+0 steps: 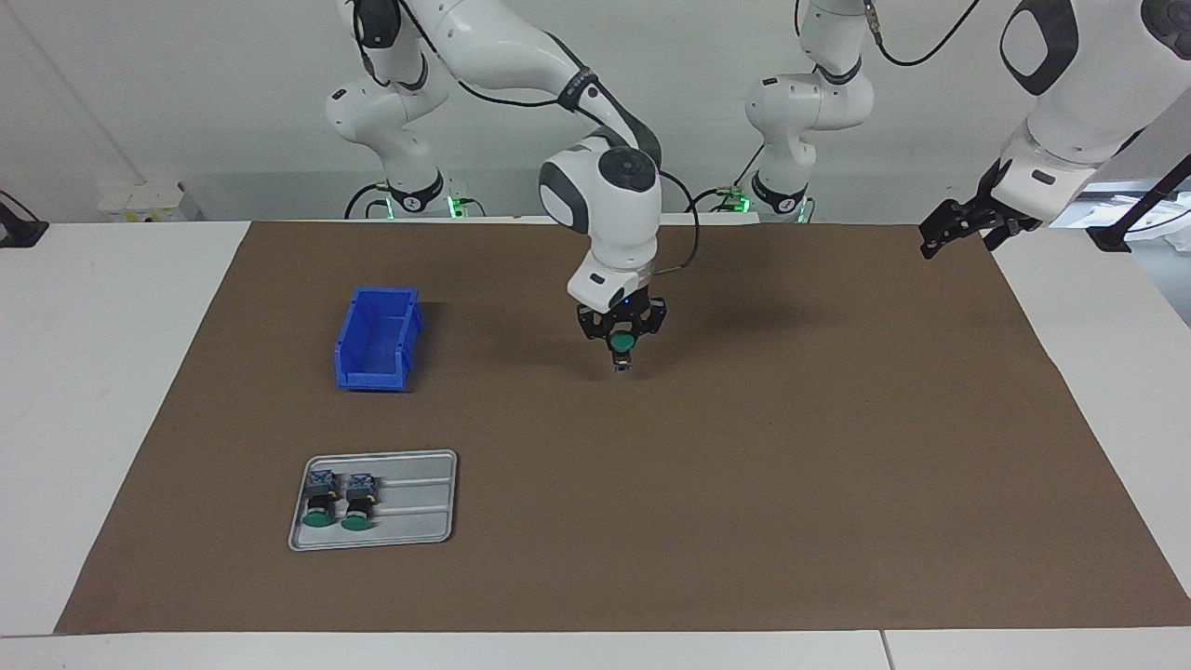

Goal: Place and press button with both arms
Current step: 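Reach the right gripper to the green button and grasp it, then carry the green button into the blue bin with the right gripper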

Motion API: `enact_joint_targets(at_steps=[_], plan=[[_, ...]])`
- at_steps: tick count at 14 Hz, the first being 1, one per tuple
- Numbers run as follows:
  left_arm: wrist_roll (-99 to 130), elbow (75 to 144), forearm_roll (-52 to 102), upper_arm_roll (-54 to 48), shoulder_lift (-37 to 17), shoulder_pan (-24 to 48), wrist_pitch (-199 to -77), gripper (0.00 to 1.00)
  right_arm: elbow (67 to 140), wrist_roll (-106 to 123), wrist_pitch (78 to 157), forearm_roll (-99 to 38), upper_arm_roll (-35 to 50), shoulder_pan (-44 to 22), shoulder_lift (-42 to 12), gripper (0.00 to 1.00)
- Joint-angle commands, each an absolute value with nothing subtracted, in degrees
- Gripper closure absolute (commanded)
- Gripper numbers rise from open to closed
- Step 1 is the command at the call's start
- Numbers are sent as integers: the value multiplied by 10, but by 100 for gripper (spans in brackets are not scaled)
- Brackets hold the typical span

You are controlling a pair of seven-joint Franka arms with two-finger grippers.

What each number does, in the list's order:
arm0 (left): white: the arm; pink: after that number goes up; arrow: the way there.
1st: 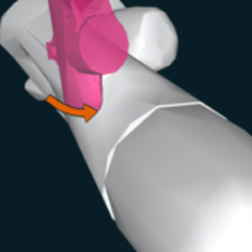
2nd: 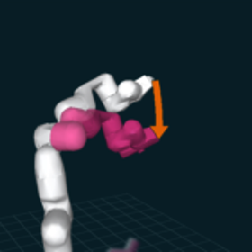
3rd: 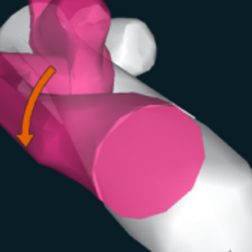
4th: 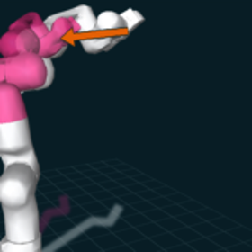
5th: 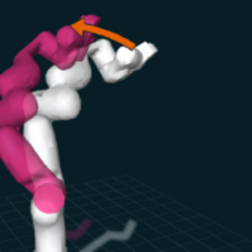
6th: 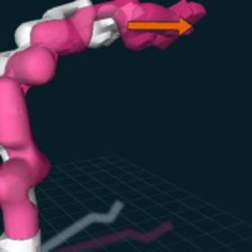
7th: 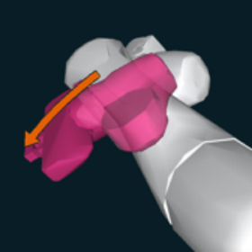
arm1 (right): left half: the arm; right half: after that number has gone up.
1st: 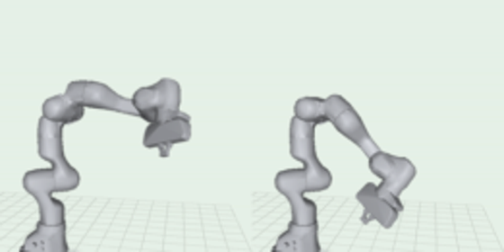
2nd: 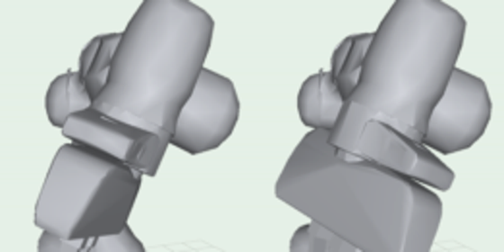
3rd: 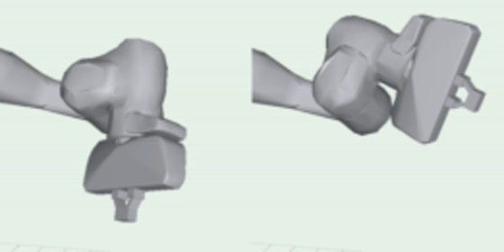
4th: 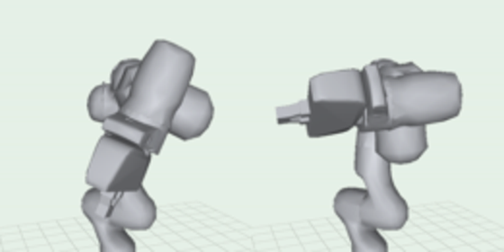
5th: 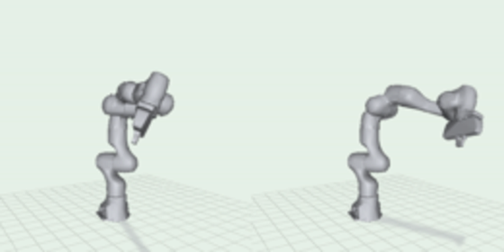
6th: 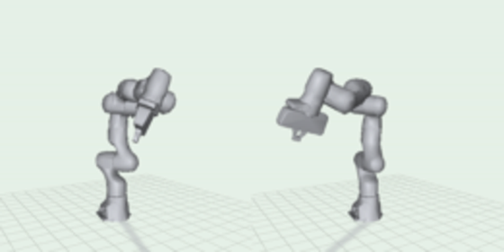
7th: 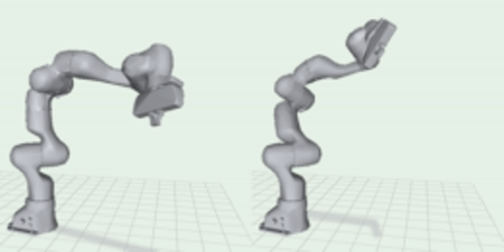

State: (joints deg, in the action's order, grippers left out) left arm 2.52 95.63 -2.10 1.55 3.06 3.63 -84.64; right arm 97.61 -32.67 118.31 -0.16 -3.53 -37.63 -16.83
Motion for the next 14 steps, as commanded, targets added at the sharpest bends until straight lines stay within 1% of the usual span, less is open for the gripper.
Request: enact_joint_targets(at_steps=[1, 4, 5, 7, 9, 11, 12, 14], plan=[[29, 959, -30, 14, 40, 34, -842, 0, 1093, -225, 1168, 2, -28, -272, -37, 100], [29, 959, -30, 14, 40, 34, -842, 0, 1189, -38, 1121, -10, -28, -131, 86, 100], [29, 959, -30, 14, 40, 34, -842, 0, 1215, 3, 1115, -10, -28, -95, 110, 99], [29, 959, -30, 14, 40, 34, -842, 0, 1257, 50, 1116, -11, -30, -40, 131, 99], [29, 960, -30, 14, 40, 34, -842, 0, 1274, 50, 1125, -11, -30, -33, 130, 99], [29, 959, -30, 14, 40, 34, -842, 0, 1275, 39, 1130, -11, -30, -38, 110, 99], [29, 959, -30, 14, 40, 34, -842, 0, 1286, 38, 1136, -11, -30, -41, 108, 99], [29, 959, -30, 14, 40, 34, -842, 0, 1321, 43, 1176, -10, -30, -45, 111, 99]])
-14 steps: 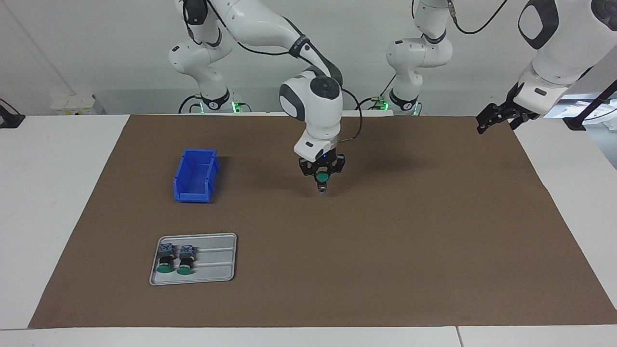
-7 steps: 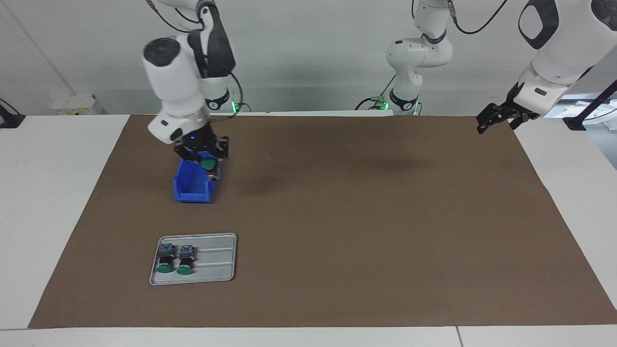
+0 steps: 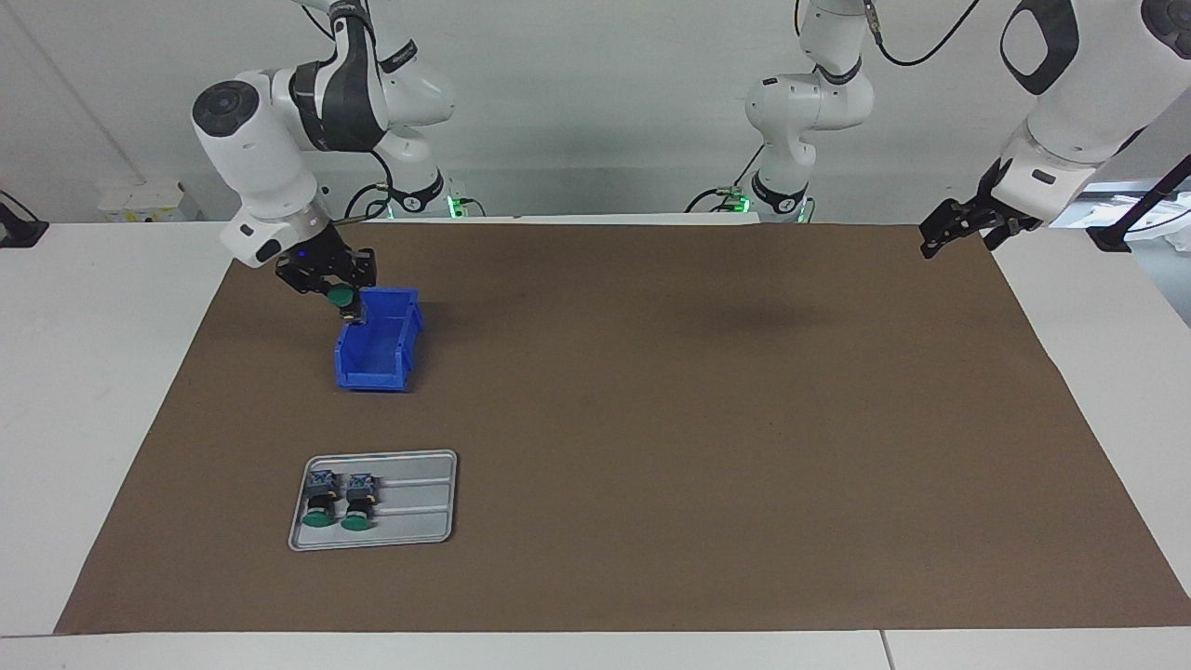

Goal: Place and press button with both arms
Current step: 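Carry the green button into the blue bin with the right gripper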

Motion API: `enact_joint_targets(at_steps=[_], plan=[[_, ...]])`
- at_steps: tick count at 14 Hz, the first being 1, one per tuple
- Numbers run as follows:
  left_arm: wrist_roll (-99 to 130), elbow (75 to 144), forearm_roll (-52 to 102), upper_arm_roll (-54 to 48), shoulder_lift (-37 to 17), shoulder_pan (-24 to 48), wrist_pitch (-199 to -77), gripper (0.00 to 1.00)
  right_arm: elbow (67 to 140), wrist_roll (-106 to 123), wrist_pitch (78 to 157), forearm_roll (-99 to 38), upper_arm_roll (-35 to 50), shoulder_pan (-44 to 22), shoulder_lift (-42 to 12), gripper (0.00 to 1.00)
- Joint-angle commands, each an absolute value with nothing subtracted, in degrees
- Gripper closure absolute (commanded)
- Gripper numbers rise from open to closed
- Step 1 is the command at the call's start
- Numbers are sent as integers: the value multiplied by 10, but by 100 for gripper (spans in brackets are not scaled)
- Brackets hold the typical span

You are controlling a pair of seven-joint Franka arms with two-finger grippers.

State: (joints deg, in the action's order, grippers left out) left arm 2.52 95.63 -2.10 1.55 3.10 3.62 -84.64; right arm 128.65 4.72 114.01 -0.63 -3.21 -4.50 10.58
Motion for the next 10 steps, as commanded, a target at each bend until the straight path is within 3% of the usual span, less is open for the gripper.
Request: enact_joint_targets(at_steps=[1, 4, 10], plan=[[29, 959, -30, 14, 40, 34, -842, 0, 1331, 42, 1195, -10, -30, -48, 108, 99], [29, 959, -30, 14, 40, 34, -842, 0, 1353, 53, 1236, -9, -30, -46, 87, 98], [29, 959, -30, 14, 40, 34, -842, 0, 1359, 70, 1245, -9, -31, -41, 69, 98]])
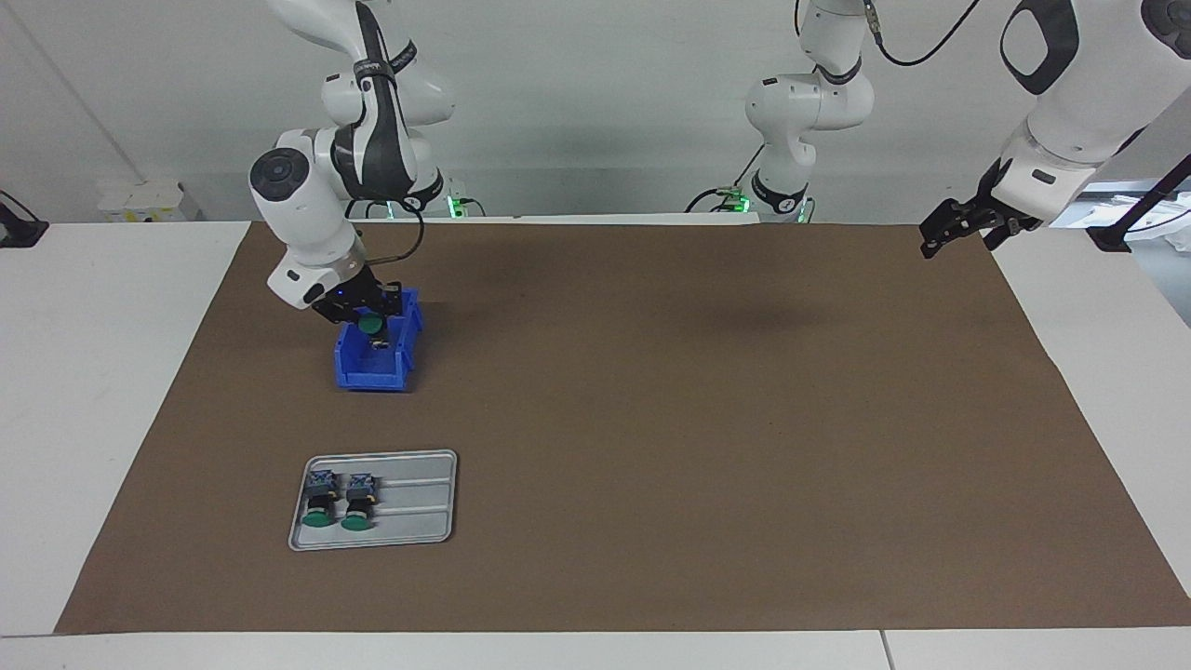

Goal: Place and press button with both arms
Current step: 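Carry the green button into the blue bin with the right gripper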

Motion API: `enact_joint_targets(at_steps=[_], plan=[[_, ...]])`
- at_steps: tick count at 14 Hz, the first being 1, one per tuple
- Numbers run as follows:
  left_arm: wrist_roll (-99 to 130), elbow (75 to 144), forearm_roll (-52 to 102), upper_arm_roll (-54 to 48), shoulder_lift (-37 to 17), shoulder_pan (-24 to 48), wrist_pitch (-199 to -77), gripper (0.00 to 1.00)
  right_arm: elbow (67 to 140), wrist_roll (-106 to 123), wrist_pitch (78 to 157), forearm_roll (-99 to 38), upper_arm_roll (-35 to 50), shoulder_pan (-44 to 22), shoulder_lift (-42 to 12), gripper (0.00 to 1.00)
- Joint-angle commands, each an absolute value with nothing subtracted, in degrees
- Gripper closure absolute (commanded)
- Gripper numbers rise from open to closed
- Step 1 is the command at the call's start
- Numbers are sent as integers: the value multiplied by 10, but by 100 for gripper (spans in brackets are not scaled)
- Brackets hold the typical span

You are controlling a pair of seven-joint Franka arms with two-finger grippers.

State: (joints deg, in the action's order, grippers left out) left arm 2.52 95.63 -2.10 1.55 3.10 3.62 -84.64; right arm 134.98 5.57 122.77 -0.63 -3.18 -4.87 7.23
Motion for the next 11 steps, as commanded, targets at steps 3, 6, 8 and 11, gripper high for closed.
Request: enact_joint_targets(at_steps=[3, 6, 8, 11], plan=[[29, 959, -30, 14, 40, 34, -842, 0, 1363, 71, 1251, -6, -31, -40, 66, 95], [29, 959, -30, 14, 40, 34, -842, 0, 1381, 71, 1276, -5, -31, -33, 64, 80], [29, 959, -30, 14, 40, 34, -842, 0, 1381, 71, 1275, -5, -31, -32, 62, 70], [29, 959, -30, 14, 40, 34, -842, 0, 1379, 70, 1272, -5, -31, -32, 62, 51]])
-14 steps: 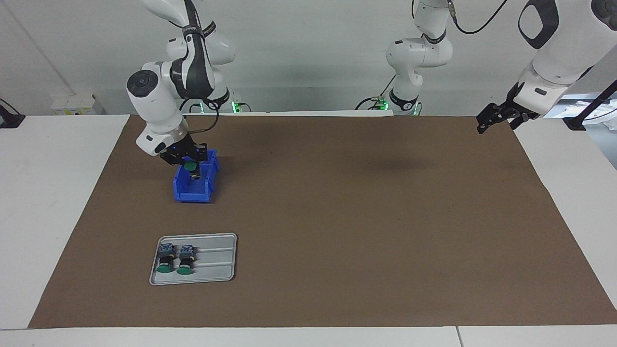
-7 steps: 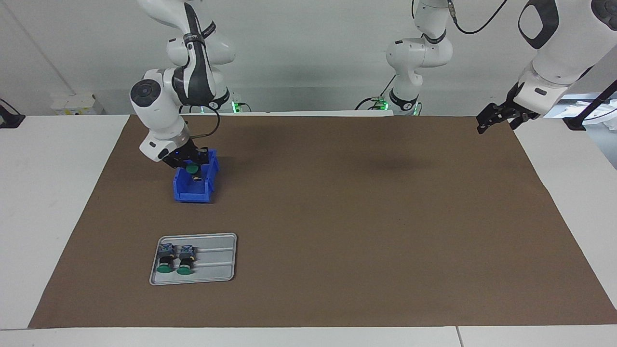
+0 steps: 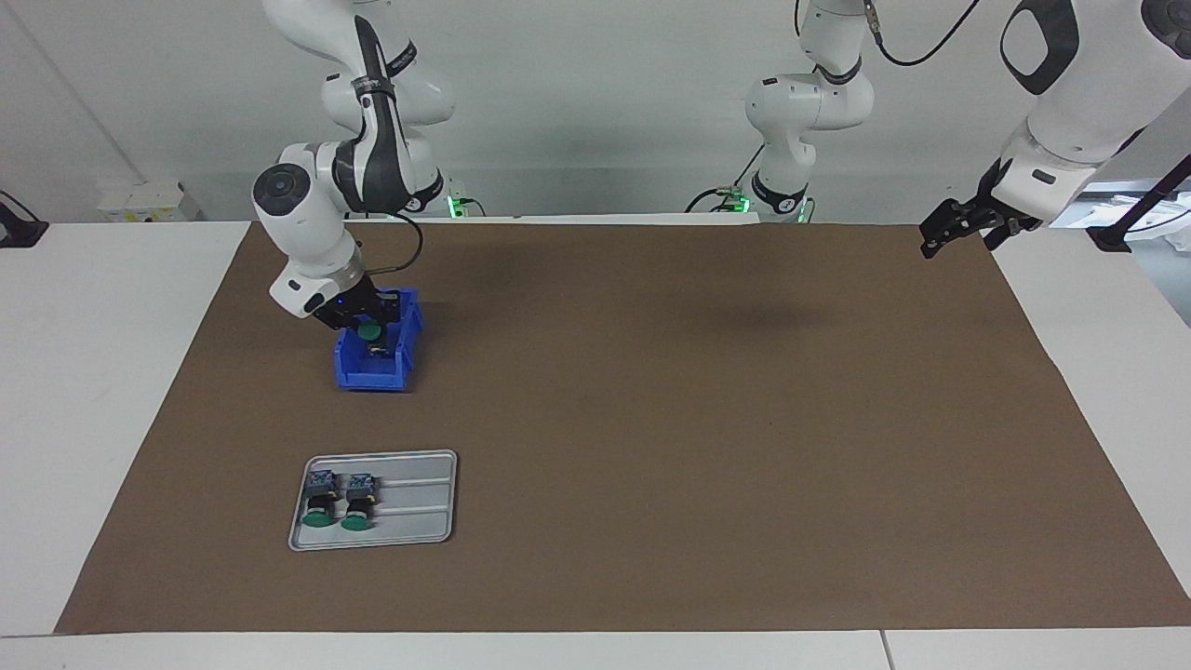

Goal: Place and press button with both arms
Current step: 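Carry the green button into the blue bin with the right gripper, then open the right gripper and withdraw it from the bin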

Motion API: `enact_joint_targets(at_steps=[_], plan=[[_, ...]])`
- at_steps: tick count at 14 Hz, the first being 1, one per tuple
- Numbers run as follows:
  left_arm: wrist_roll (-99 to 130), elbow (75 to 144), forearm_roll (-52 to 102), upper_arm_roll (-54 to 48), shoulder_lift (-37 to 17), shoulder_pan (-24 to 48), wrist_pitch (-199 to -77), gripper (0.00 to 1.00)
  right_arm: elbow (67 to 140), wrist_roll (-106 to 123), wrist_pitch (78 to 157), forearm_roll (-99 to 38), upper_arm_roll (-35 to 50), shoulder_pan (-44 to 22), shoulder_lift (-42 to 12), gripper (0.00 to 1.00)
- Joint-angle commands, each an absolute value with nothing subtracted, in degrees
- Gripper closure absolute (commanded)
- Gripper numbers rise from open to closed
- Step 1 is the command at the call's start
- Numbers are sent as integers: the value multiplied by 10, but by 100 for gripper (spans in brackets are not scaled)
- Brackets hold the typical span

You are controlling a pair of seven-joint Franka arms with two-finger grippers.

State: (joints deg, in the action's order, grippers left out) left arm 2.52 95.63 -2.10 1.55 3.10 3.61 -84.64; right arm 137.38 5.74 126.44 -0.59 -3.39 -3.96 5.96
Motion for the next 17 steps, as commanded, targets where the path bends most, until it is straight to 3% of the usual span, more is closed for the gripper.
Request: enact_joint_targets(at_steps=[1, 5, 8, 10, 12, 17], plan=[[29, 959, -30, 14, 40, 34, -842, 0, 1376, 70, 1269, -4, -31, -32, 62, 49], [29, 959, -30, 14, 40, 34, -842, 0, 1351, 69, 1263, -4, -31, -35, 53, 45], [29, 959, -30, 14, 40, 34, -842, 0, 1299, 69, 1209, -3, -30, -35, 53, 39], [29, 959, -30, 14, 40, 34, -842, 0, 1246, 70, 1159, -2, -30, -33, 57, 28], [29, 959, -30, 14, 40, 34, -842, 0, 1180, 70, 1109, -2, -30, -33, 61, 0], [29, 959, -30, 14, 40, 34, -842, 0, 1022, 66, 1016, -6, -30, -33, 27, 0]])
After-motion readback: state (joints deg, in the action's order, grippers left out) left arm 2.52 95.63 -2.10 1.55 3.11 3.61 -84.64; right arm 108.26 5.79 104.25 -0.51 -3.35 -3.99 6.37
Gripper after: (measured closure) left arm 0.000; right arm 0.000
